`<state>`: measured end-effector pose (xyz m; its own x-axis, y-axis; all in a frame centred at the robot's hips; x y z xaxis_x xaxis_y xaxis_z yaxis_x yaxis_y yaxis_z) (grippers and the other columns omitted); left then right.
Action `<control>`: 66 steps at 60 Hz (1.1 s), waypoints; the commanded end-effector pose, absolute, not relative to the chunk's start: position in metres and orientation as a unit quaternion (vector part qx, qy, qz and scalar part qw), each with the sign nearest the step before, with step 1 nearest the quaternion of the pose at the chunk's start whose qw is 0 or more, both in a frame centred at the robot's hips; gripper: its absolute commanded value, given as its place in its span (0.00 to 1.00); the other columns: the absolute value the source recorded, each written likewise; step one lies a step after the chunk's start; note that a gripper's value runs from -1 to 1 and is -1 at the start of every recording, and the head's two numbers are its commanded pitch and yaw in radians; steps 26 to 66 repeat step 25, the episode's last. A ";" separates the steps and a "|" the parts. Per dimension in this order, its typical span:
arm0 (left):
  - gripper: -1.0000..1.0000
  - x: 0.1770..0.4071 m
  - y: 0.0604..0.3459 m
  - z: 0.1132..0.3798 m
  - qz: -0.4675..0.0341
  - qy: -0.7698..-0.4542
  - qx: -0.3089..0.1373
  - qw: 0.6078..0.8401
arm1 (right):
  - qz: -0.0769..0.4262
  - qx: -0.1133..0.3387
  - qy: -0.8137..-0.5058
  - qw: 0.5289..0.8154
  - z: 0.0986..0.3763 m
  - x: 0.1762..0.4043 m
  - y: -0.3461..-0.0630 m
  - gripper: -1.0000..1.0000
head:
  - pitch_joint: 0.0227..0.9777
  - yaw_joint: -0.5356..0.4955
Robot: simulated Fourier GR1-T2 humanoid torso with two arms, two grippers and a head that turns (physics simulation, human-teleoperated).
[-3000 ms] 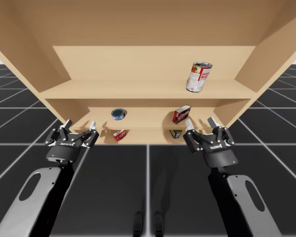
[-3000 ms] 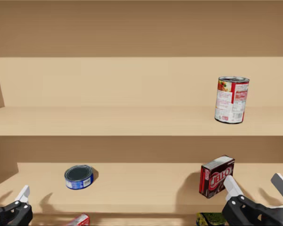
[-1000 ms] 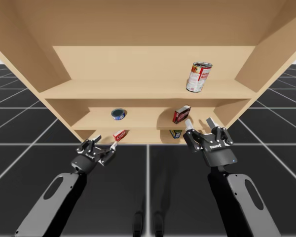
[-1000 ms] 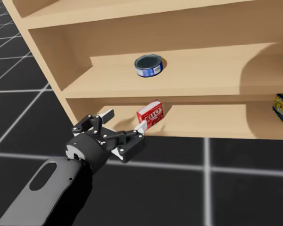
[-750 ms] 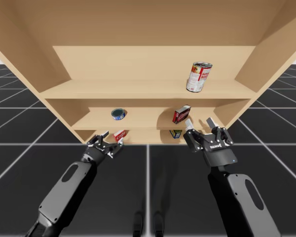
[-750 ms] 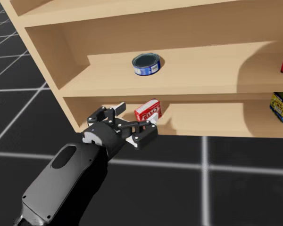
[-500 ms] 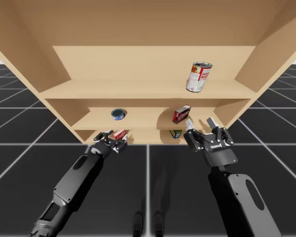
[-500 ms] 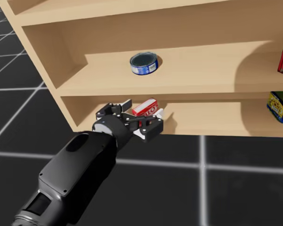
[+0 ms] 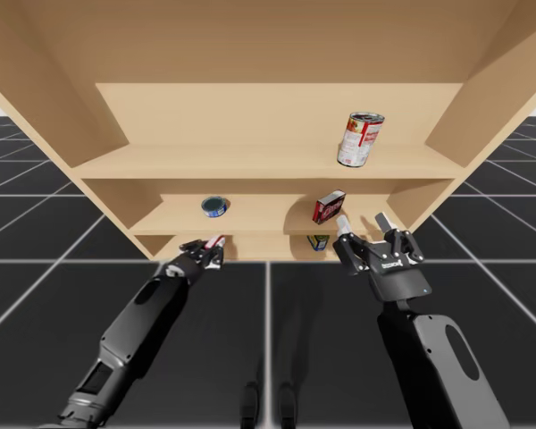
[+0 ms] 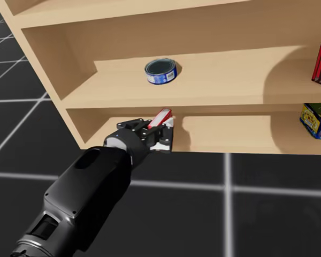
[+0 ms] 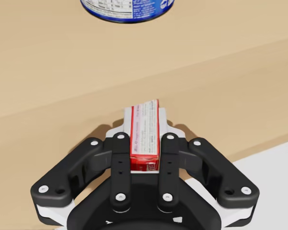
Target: Look through the shelves, find the gelatin box, and take it.
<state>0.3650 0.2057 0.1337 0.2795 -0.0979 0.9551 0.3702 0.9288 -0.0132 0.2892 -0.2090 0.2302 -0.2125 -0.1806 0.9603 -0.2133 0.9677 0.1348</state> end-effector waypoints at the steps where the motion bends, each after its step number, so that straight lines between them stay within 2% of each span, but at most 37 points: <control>1: 0.97 0.351 0.203 0.160 -0.175 -0.599 -0.138 0.769 | 0.013 0.124 -0.779 0.614 0.230 0.290 -0.209 0.00 | 0.77 0.77; 8: 0.97 0.334 0.210 0.175 -0.189 -0.595 -0.130 0.771 | 0.012 0.122 -0.780 0.614 0.230 0.289 -0.210 0.00 | 0.77 0.77; 13: 0.97 0.323 0.218 0.180 -0.195 -0.580 -0.114 0.783 | 0.011 0.120 -0.781 0.613 0.230 0.289 -0.210 0.00 | 0.77 0.77; 14: 0.97 0.319 0.221 0.180 -0.196 -0.568 -0.099 0.793 | 0.010 0.120 -0.781 0.613 0.230 0.289 -0.210 0.00 | 0.77 0.77; 18: 0.97 0.310 0.228 0.180 -0.199 -0.550 -0.092 0.806 | 0.010 0.119 -0.782 0.612 0.231 0.289 -0.210 0.00 | 0.77 0.77; 25: 0.98 0.294 0.240 0.180 -0.207 -0.539 -0.077 0.813 | 0.011 0.118 -0.782 0.612 0.230 0.290 -0.210 0.00 | 0.77 0.78; 66: 0.98 0.294 0.240 0.180 -0.207 -0.539 -0.077 0.813 | 0.011 0.118 -0.782 0.612 0.230 0.290 -0.210 0.00 | 0.77 0.78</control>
